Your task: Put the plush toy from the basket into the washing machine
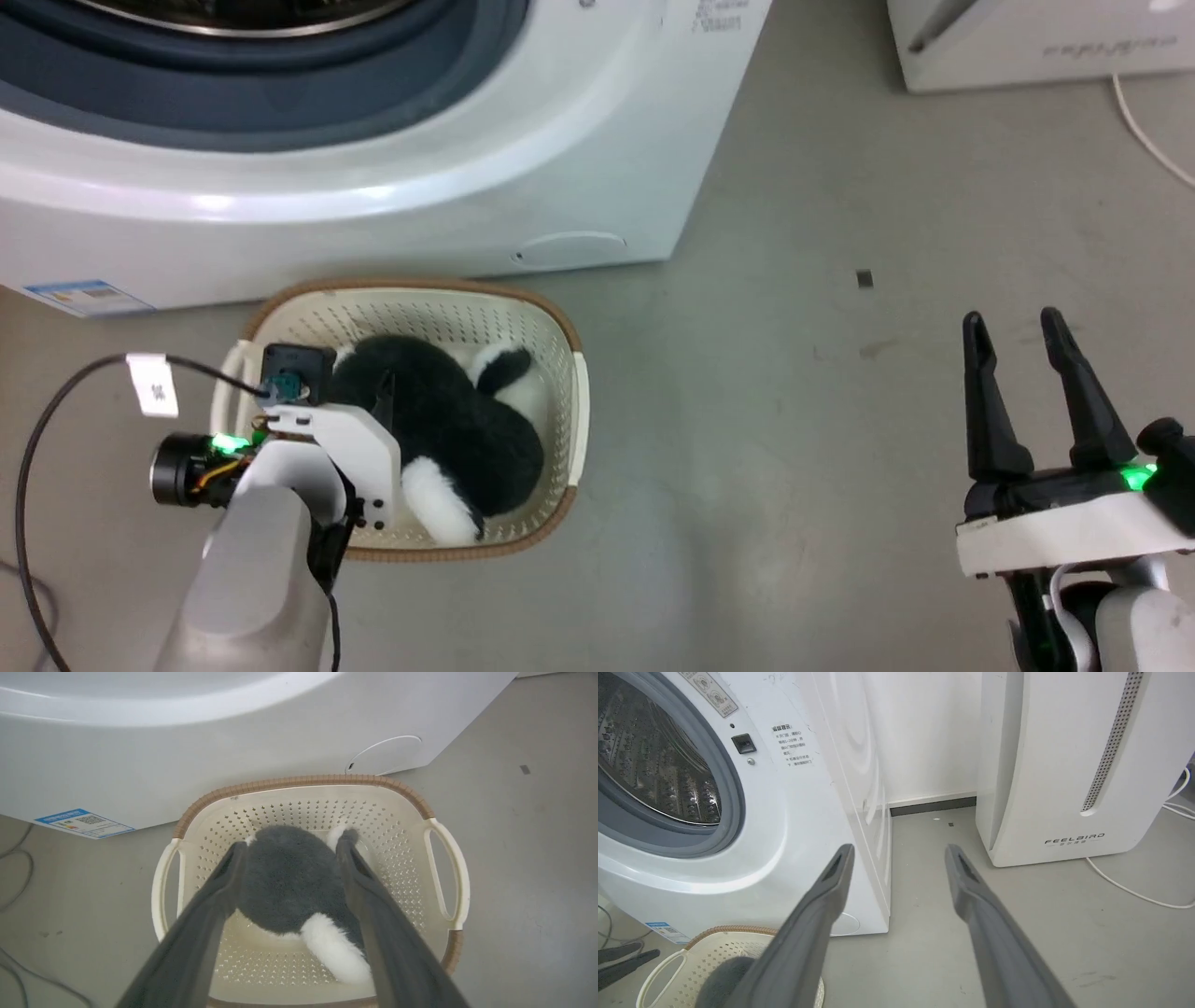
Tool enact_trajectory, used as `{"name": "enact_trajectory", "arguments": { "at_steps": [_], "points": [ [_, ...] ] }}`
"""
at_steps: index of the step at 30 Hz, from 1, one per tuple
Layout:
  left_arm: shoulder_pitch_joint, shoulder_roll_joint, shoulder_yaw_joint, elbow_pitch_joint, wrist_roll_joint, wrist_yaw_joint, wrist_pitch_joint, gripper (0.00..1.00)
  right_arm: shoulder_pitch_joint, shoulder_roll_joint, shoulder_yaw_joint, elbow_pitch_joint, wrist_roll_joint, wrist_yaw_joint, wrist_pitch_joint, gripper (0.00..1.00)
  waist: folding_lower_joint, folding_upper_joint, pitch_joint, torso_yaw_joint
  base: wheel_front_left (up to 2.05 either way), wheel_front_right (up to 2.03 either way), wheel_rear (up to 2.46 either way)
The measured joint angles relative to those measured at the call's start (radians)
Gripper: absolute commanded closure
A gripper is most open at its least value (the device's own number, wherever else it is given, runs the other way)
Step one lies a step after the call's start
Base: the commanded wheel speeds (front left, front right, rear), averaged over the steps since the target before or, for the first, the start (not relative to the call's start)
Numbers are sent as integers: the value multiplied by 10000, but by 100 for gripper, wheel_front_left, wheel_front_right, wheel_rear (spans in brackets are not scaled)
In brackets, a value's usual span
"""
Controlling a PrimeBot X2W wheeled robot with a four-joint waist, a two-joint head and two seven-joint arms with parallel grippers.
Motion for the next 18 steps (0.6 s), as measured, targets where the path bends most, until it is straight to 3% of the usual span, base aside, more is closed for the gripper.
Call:
{"name": "enact_trajectory", "arguments": {
  "at_steps": [9,18],
  "points": [
    [-971,466,-395,932,-2,-199,1070,0,-393,0,-50,-132,422,-2,-178,0,1,0,1256,-305,0,0,0],
    [-1922,581,-988,1845,-288,-336,1866,0,-729,0,-119,-284,711,-2,-376,0,1,0,2435,-530,0,0,0]
  ]
}}
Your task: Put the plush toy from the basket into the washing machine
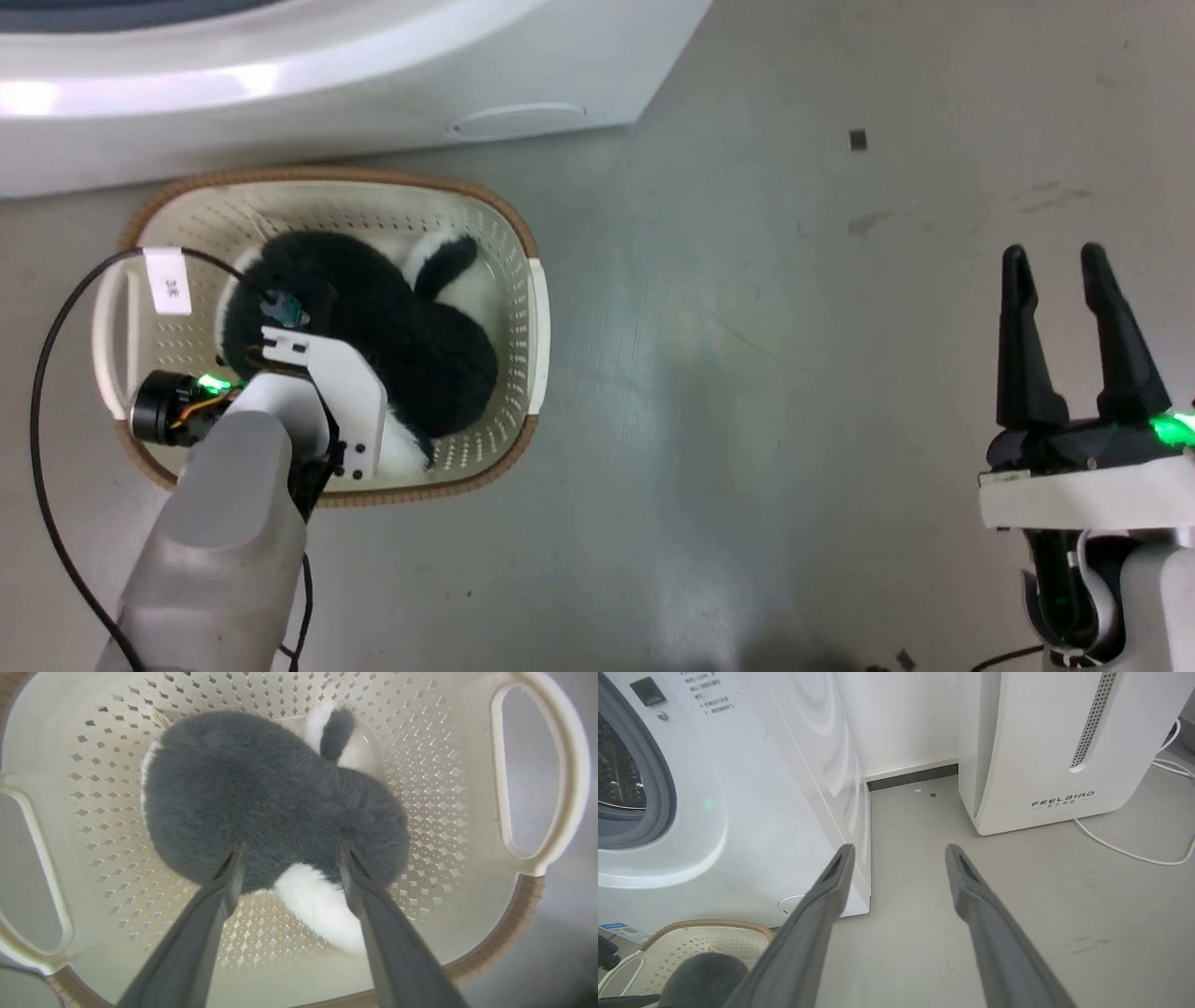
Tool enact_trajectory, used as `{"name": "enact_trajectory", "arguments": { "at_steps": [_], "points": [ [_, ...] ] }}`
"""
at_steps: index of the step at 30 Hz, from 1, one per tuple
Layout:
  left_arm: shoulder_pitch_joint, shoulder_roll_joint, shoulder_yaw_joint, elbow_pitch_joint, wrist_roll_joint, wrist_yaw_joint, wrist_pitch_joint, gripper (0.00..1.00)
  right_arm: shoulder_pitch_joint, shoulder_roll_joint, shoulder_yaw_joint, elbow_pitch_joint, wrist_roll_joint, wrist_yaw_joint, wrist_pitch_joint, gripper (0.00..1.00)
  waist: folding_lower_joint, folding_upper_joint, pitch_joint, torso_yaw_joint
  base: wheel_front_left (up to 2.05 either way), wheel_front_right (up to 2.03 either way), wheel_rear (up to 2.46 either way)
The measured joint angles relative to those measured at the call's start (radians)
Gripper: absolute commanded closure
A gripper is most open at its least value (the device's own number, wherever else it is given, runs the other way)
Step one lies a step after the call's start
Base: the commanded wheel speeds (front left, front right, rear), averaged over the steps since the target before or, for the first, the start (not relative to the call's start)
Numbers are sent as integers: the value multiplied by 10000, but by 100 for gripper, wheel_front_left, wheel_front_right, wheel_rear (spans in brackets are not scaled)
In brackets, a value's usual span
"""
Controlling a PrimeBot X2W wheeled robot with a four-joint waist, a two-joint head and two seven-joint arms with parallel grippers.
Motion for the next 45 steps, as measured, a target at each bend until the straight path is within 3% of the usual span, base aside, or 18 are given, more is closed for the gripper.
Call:
{"name": "enact_trajectory", "arguments": {
  "at_steps": [14,28,29,30,35,45],
  "points": [
    [-1784,667,-650,1584,-259,-102,176,0,-539,0,-21,-180,585,0,-326,0,0,0,1837,-378,0,0,0],
    [-3082,1043,-1223,2936,-428,-207,88,2,-1025,0,-44,-197,989,0,-631,0,-1,0,2827,-615,0,0,0],
    [-3167,1081,-1290,3035,-430,-240,82,88,-1057,0,-44,-196,1012,0,-658,0,-1,0,2875,-630,0,0,0],
    [-3229,1110,-1337,3137,-431,-263,71,100,-1073,0,-42,-192,1018,0,-662,0,-1,0,2909,-647,0,0,0],
    [-3366,1124,-1492,3561,-539,-326,-35,100,-1077,0,-36,-136,1093,0,-748,0,-1,0,2779,-677,0,0,0],
    [-2936,930,-1551,3661,-861,-337,-988,100,-929,0,-35,393,930,0,-752,0,-1,0,1482,-506,0,0,0]
  ]
}}
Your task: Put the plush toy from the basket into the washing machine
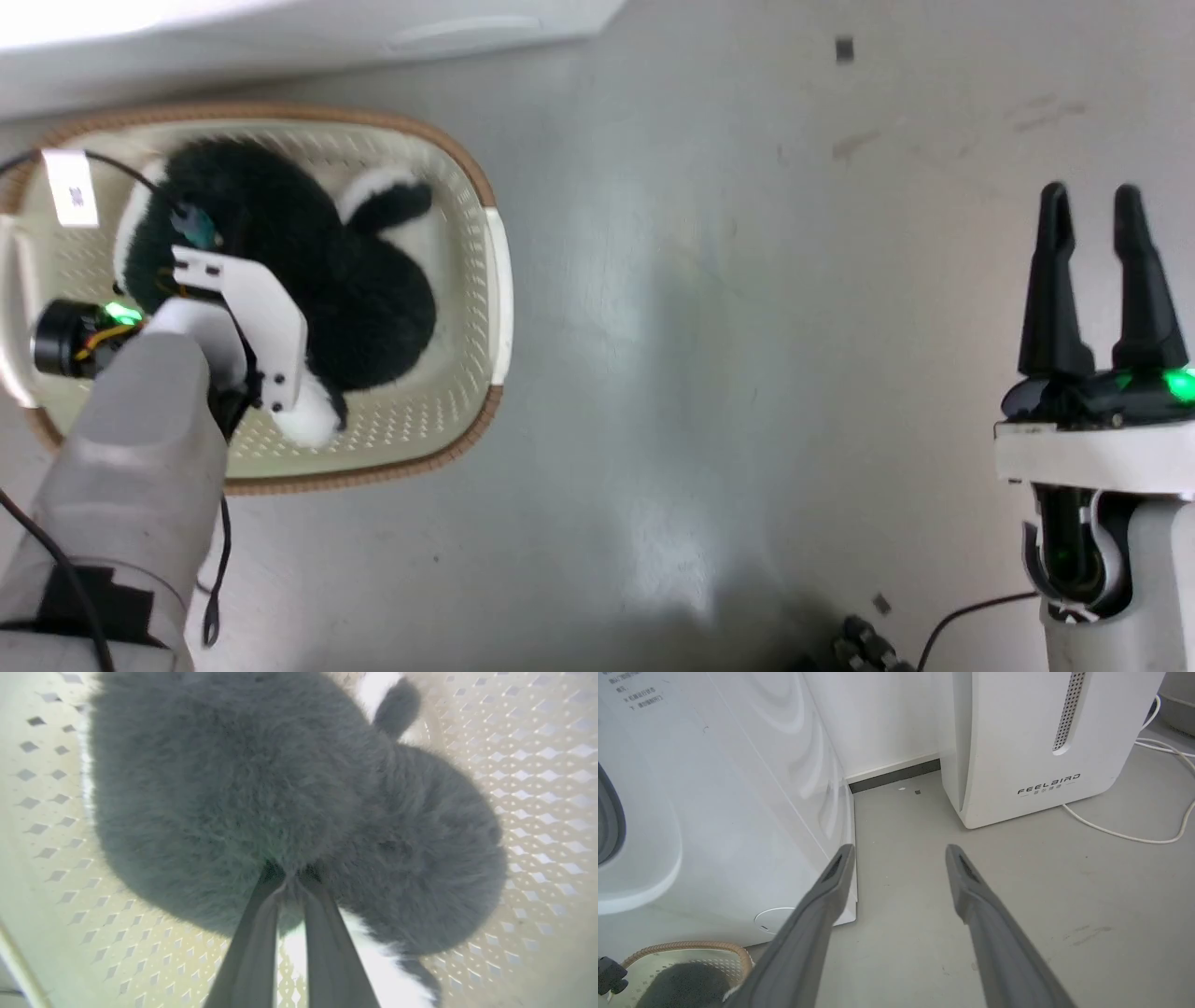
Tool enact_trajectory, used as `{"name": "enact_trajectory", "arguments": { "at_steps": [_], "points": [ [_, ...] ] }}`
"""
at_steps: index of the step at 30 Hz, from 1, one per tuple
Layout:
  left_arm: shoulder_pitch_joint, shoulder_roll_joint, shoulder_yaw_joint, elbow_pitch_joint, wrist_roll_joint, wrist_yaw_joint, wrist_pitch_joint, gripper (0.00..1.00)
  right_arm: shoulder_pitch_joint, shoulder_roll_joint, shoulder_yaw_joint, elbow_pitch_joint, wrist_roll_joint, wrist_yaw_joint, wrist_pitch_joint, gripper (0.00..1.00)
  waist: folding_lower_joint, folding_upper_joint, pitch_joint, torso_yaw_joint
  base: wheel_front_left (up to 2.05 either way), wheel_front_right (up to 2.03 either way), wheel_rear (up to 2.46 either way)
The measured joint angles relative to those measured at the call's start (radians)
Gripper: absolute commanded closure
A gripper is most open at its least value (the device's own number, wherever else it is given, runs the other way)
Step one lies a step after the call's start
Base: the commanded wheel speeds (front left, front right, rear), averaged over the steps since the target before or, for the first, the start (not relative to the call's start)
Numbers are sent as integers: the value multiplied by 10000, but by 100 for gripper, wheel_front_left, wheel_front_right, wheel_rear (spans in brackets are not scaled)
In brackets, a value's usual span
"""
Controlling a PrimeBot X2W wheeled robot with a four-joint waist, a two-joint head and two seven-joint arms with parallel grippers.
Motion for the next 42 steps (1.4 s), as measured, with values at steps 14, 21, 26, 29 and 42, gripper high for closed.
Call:
{"name": "enact_trajectory", "arguments": {
  "at_steps": [14,21,26,29,42],
  "points": [
    [1171,-771,-314,17,-374,-13,-2031,100,1133,-2,-71,805,-560,0,0,0,-1,0,-2679,631,0,0,0],
    [1832,-1064,-637,-67,-635,-15,-3181,100,1708,0,-167,1053,-732,0,0,0,-1,0,-3970,1090,0,0,0],
    [2217,-1149,-754,-374,-823,-15,-3605,100,2072,0,-255,1147,-813,0,0,0,-2,0,-4749,1449,0,0,0],
    [2405,-1110,-803,-688,-844,-15,-3695,100,2241,0,-326,1200,-811,0,0,0,-2,0,-5145,1651,0,0,0],
    [3484,-924,-370,-3866,-826,445,-3764,100,2651,0,-364,1369,-811,0,0,0,-2,0,-6168,2297,0,0,0]
  ]
}}
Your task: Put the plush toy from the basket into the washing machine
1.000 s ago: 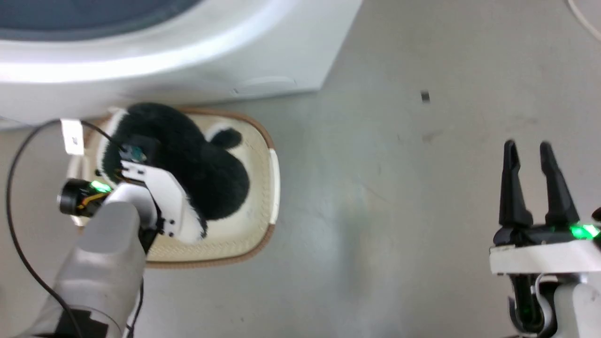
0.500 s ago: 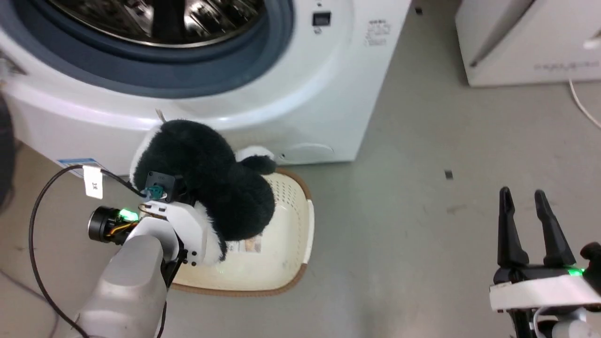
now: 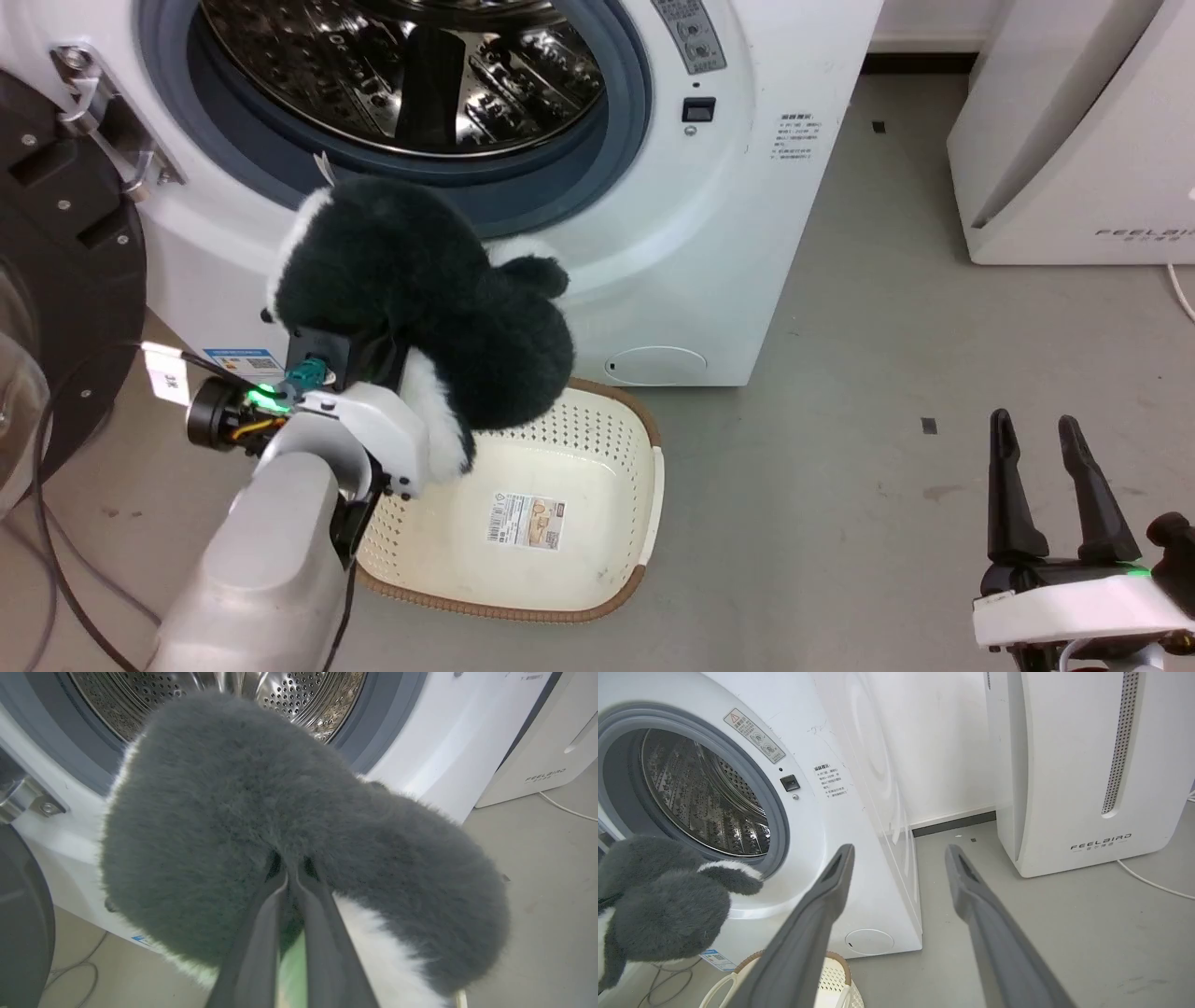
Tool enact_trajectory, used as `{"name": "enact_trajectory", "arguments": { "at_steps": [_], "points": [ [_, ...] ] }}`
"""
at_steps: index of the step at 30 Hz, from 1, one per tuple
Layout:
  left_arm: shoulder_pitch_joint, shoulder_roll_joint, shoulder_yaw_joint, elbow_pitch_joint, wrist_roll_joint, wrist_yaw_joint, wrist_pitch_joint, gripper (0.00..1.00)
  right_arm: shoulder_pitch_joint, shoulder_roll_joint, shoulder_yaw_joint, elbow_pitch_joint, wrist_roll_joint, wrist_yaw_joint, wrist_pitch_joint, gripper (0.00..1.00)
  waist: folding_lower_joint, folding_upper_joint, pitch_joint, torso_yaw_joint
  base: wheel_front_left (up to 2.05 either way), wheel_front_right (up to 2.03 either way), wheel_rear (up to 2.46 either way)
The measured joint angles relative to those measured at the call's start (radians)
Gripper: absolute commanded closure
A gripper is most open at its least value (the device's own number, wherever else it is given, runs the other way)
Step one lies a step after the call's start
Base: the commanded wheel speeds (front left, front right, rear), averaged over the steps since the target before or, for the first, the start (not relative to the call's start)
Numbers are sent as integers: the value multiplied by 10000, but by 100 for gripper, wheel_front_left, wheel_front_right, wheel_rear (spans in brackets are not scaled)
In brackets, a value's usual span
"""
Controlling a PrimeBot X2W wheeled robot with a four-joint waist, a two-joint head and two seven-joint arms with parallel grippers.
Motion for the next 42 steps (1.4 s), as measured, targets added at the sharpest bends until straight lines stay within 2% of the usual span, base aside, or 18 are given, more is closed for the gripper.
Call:
{"name": "enact_trajectory", "arguments": {
  "at_steps": [9,15,26,32,42],
  "points": [
    [-131,290,552,-673,-13,84,-6,100,-21,0,36,2,35,0,0,0,0,0,190,-186,0,0,0],
    [-1036,606,1014,-757,-50,173,-6,100,-254,0,-10,-42,111,0,0,0,1,0,789,-485,0,0,0],
    [-3591,1340,1933,-857,-251,263,-6,100,-1246,0,111,-238,464,0,0,0,1,0,2610,-1201,0,0,0],
    [-5135,1958,2282,-562,-324,307,-8,100,-1736,0,155,-343,807,0,0,0,2,0,3697,-1735,0,0,0],
    [-7335,2203,2554,-119,-314,610,-6,100,-2098,0,219,-520,915,0,0,0,2,0,5327,-2370,0,0,0]
  ]
}}
